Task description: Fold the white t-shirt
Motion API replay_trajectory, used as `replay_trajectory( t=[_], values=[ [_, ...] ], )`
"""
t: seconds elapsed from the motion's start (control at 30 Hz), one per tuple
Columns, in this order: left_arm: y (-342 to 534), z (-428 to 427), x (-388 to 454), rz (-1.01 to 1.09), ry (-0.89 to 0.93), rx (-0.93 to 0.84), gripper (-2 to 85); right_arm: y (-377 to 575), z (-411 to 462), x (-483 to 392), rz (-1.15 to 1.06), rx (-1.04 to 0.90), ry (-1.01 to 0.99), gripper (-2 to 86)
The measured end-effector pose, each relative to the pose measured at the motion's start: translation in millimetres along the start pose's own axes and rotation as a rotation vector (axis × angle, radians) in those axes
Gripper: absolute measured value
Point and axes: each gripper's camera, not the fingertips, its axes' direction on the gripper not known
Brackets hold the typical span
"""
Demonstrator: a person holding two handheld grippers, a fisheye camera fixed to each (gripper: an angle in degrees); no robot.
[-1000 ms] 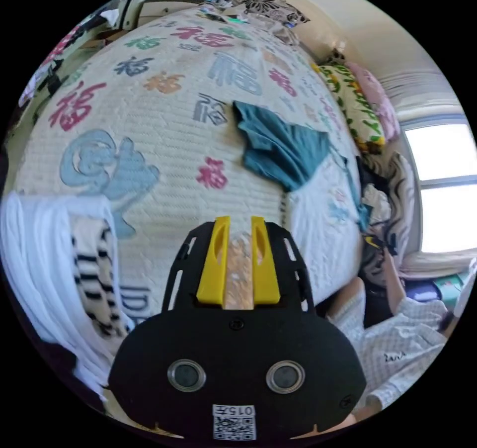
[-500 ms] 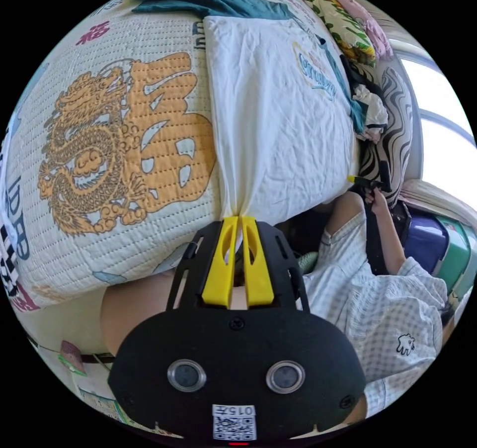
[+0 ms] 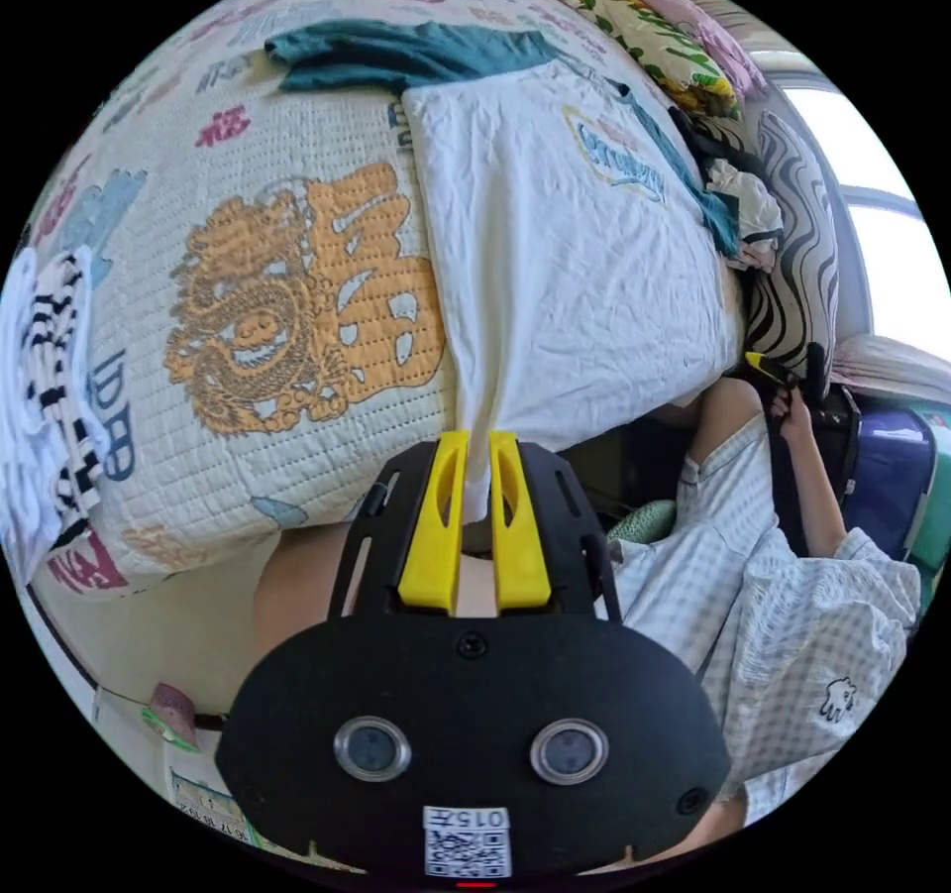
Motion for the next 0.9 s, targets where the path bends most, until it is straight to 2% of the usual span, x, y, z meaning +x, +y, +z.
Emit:
replay_trajectory(
  t=[0.07,0.17,0.23,0.33,0.4,0.47,0.6,0.67,0.77,0.9],
  values=[
    [14,-11,8,0.002,-0.059,0.105,1.8,3,7,-31,-0.095,0.091,0.052,-0.6],
    [48,-38,34,0.057,-0.16,0.465,1.2,12,21,-96,-0.249,0.306,0.223,-0.6],
    [81,-55,58,0.106,-0.246,0.802,1.1,18,33,-138,-0.313,0.458,0.356,-0.5],
    [103,-55,70,0.078,-0.313,1.075,1.6,19,65,-193,-0.36,0.678,0.516,-0.4],
    [100,-50,68,0.06,-0.323,1.092,2.3,9,103,-224,-0.46,0.768,0.536,-0.4],
    [88,-44,56,-0.001,-0.297,1.024,4.1,-8,134,-242,-0.55,0.753,0.488,-0.2],
    [71,-36,10,-0.148,-0.153,1.032,7.1,-88,203,-277,-0.688,0.425,0.178,1.3],
    [58,-32,-16,-0.209,-0.072,1.005,5.8,-128,235,-295,-0.721,0.319,0.097,2.7],
    [27,-21,-60,-0.281,0.087,0.916,3.9,-197,293,-333,-0.743,0.185,0.064,4.7],
    [-15,-5,-99,-0.444,0.068,0.881,7.4,-294,390,-397,-0.798,0.005,0.102,5.5]
  ],
)
